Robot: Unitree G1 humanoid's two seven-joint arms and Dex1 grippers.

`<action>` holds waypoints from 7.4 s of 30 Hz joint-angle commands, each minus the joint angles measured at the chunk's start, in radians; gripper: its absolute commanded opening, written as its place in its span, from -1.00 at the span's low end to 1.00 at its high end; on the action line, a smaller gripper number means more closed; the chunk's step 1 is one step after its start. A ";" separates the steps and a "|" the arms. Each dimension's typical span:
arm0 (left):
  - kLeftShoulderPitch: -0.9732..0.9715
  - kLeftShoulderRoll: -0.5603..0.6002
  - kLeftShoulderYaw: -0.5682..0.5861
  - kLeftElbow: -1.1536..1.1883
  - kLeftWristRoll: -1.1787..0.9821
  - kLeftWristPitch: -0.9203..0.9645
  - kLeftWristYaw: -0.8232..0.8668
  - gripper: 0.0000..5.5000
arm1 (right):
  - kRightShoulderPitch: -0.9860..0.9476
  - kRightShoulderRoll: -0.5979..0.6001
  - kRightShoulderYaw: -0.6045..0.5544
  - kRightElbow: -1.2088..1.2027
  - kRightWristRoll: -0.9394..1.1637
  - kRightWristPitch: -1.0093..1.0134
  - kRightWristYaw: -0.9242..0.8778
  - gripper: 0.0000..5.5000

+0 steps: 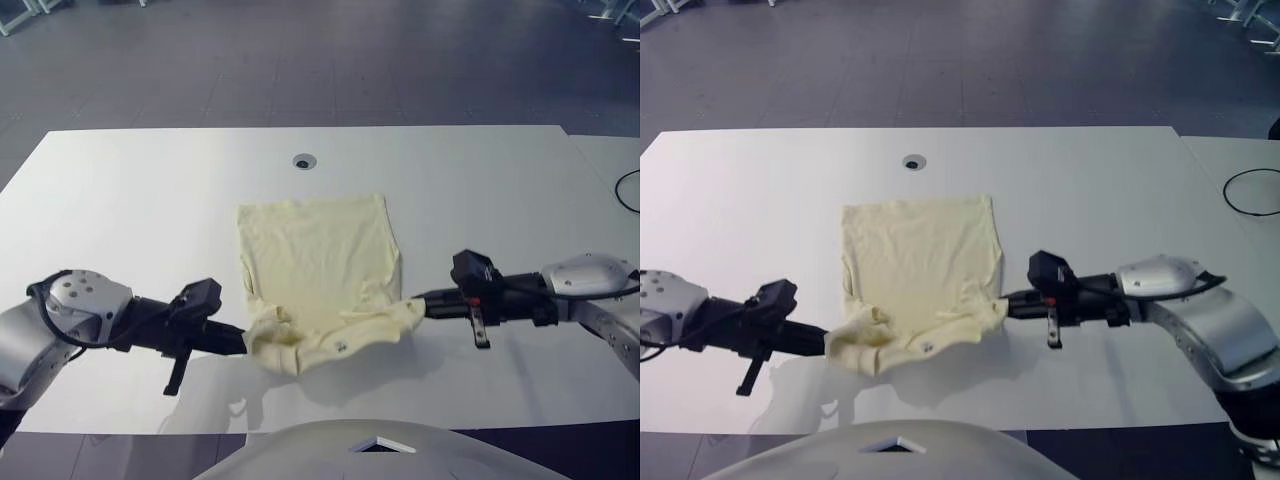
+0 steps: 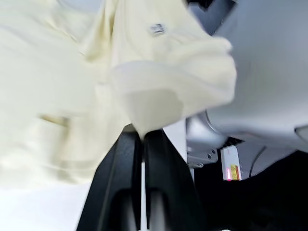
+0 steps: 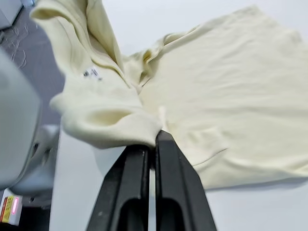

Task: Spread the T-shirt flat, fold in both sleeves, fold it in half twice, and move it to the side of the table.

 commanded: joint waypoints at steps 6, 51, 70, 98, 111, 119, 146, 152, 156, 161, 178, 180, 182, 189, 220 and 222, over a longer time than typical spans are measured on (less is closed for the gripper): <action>-0.410 -0.145 -0.137 0.326 0.016 0.158 -0.052 -1.00 | -0.388 0.212 0.164 0.335 -0.092 0.043 0.047 -1.00; -1.033 -0.643 -0.032 1.660 0.573 -0.250 -0.026 -1.00 | -1.027 0.763 -0.273 1.824 -0.488 -0.370 -0.476 -1.00; -0.812 -0.712 -0.068 1.262 0.567 -0.186 -0.033 -1.00 | -0.811 0.766 -0.115 1.795 -0.704 -0.422 -0.290 -1.00; -0.503 -0.335 -0.083 0.586 0.313 0.106 -0.250 -1.00 | -0.316 0.533 -0.073 0.250 -0.241 0.670 -0.106 -1.00; -0.559 -0.339 -0.116 0.840 0.367 0.030 -0.211 -1.00 | -0.402 0.508 -0.021 0.671 -0.259 0.447 -0.154 -1.00; -0.600 -0.371 -0.138 0.928 0.392 -0.001 -0.201 -1.00 | -0.505 0.562 0.014 0.817 -0.265 0.361 -0.155 -1.00; -0.467 -0.492 0.087 0.598 0.399 0.022 0.253 0.26 | -0.511 0.640 0.033 0.861 -0.449 -0.188 -0.241 0.23; -0.214 -0.646 -0.007 0.180 0.453 0.081 0.547 0.65 | -0.569 0.643 0.150 1.026 -0.623 -0.469 -0.240 0.60; -0.078 -0.609 -0.154 0.032 0.569 0.069 0.643 0.89 | -0.607 0.630 0.181 1.226 -0.722 -0.639 -0.270 0.84; 0.004 -0.563 -0.186 -0.093 0.609 0.096 0.683 0.96 | -0.596 0.624 0.186 1.358 -0.782 -0.756 -0.278 0.96; -0.229 -0.248 -0.391 0.447 0.867 -0.493 0.356 0.96 | -0.188 0.429 0.298 0.717 -0.787 -0.615 -0.041 0.96; -0.285 -0.217 -0.399 0.528 0.846 -0.588 0.237 0.96 | -0.149 0.399 0.302 0.587 -0.769 -0.553 -0.023 0.96; -0.353 -0.198 -0.409 0.610 0.828 -0.671 0.112 0.96 | -0.128 0.386 0.302 0.476 -0.750 -0.485 -0.019 0.96; -0.691 -0.295 -0.409 0.973 0.912 -0.971 0.067 0.96 | -0.125 0.392 0.251 0.205 -0.708 -0.263 -0.087 0.96; -0.163 -0.602 0.114 0.176 0.450 0.135 0.551 0.96 | -0.259 0.559 0.050 0.444 -0.641 -0.310 -0.426 0.96; -0.115 -0.595 0.120 0.125 0.411 0.180 0.553 0.96 | -0.213 0.550 0.024 0.408 -0.631 -0.290 -0.440 0.96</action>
